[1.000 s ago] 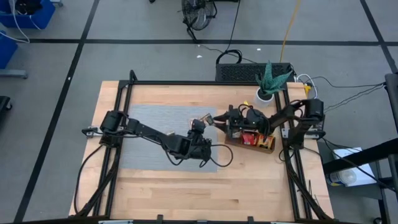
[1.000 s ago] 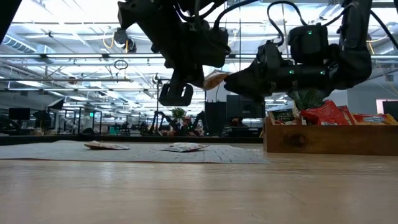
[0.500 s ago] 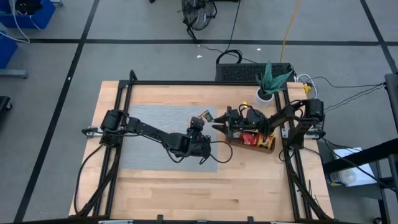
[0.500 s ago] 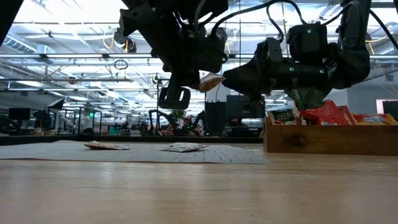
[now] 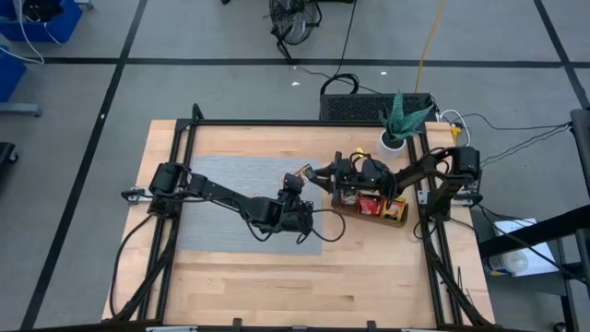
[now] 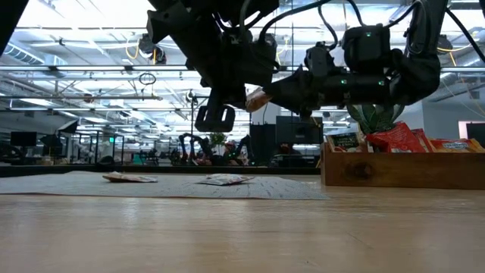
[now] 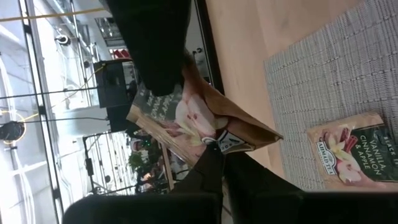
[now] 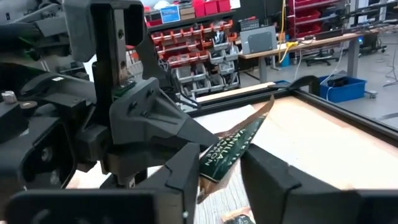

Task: Pick & Place Tea
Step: Put the brown tea bag into the left section of the wooden organizer

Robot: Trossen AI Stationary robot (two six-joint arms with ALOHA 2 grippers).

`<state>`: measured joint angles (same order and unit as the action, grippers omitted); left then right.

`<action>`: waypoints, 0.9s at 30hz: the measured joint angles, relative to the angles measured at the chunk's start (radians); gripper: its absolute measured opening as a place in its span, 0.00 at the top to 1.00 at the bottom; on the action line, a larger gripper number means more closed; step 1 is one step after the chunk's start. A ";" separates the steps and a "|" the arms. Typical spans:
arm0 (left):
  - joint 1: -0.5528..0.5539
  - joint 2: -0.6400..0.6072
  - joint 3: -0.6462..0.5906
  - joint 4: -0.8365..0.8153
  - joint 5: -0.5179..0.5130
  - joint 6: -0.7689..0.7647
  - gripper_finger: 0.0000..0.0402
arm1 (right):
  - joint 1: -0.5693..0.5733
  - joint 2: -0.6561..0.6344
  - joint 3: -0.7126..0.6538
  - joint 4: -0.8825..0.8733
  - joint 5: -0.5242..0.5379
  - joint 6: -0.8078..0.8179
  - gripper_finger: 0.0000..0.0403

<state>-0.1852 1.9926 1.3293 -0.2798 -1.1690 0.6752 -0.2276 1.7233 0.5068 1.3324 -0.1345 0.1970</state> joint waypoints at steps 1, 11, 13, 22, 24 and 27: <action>0.000 0.000 0.000 -0.002 0.000 0.000 0.99 | 0.000 0.000 0.000 -0.004 0.000 0.000 0.76; 0.000 0.000 -0.001 0.004 0.005 -0.088 0.93 | -0.001 0.001 -0.001 0.018 0.008 -0.068 1.00; 0.002 -0.001 -0.001 0.005 0.038 -0.178 0.90 | 0.000 -0.013 -0.003 0.010 0.008 -0.090 1.00; 0.106 -0.063 -0.001 -0.140 0.722 -0.702 0.63 | 0.020 -0.201 -0.003 -0.258 0.139 -0.284 1.00; 0.137 -0.066 -0.001 -0.190 0.809 -0.751 0.55 | 0.044 -0.274 -0.002 -0.372 0.136 -0.336 1.00; 0.159 -0.066 -0.009 -0.232 0.847 -0.759 0.46 | 0.095 -0.397 -0.002 -0.585 0.141 -0.411 1.00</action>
<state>-0.0262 1.9266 1.3201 -0.5119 -0.3217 -0.0837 -0.1328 1.3268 0.5047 0.7469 0.0065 -0.2141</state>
